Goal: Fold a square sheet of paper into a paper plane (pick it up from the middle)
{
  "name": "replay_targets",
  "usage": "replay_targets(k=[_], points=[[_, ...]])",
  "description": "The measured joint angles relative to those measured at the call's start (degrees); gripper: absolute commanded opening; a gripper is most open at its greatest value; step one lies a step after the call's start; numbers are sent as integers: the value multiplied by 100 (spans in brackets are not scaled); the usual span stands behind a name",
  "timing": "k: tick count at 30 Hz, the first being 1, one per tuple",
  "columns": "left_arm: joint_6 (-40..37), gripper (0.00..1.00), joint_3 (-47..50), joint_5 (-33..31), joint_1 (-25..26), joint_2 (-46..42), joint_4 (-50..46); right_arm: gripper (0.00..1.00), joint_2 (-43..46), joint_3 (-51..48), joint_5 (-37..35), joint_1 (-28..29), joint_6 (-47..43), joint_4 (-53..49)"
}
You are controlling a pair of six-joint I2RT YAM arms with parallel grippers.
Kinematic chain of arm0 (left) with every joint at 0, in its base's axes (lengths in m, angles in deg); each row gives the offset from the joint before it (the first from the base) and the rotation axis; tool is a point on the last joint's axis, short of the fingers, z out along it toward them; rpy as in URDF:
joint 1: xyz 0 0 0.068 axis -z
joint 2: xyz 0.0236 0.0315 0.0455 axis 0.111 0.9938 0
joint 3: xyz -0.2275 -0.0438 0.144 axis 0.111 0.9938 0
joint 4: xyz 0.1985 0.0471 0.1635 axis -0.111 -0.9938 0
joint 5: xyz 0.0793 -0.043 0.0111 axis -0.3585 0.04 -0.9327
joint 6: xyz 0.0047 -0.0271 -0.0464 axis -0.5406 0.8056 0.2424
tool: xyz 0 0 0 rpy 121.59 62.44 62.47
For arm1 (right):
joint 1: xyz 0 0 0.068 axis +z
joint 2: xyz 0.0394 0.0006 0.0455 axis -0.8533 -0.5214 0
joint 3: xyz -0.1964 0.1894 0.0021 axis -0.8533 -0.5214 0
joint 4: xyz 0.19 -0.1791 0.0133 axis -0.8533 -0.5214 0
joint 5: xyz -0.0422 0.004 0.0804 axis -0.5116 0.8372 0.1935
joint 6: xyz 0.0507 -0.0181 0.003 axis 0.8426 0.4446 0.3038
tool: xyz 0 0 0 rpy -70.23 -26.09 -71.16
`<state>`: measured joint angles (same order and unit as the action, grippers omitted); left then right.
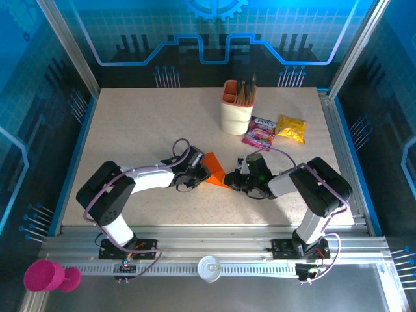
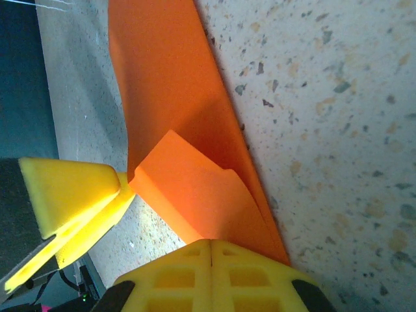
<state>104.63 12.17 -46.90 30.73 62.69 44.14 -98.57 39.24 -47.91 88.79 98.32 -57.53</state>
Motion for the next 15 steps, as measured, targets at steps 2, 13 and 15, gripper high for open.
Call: replay_targets(k=[2, 13, 15], points=[[-46, 27, 0, 0, -22, 2, 11, 0, 0, 0, 0, 0, 0, 0], [-140, 19, 11, 0, -42, 13, 175, 0, 0, 2, 0, 0, 0, -4], [-166, 15, 68, 2, -42, 13, 260, 0, 2, 2, 0, 0, 0, -7]])
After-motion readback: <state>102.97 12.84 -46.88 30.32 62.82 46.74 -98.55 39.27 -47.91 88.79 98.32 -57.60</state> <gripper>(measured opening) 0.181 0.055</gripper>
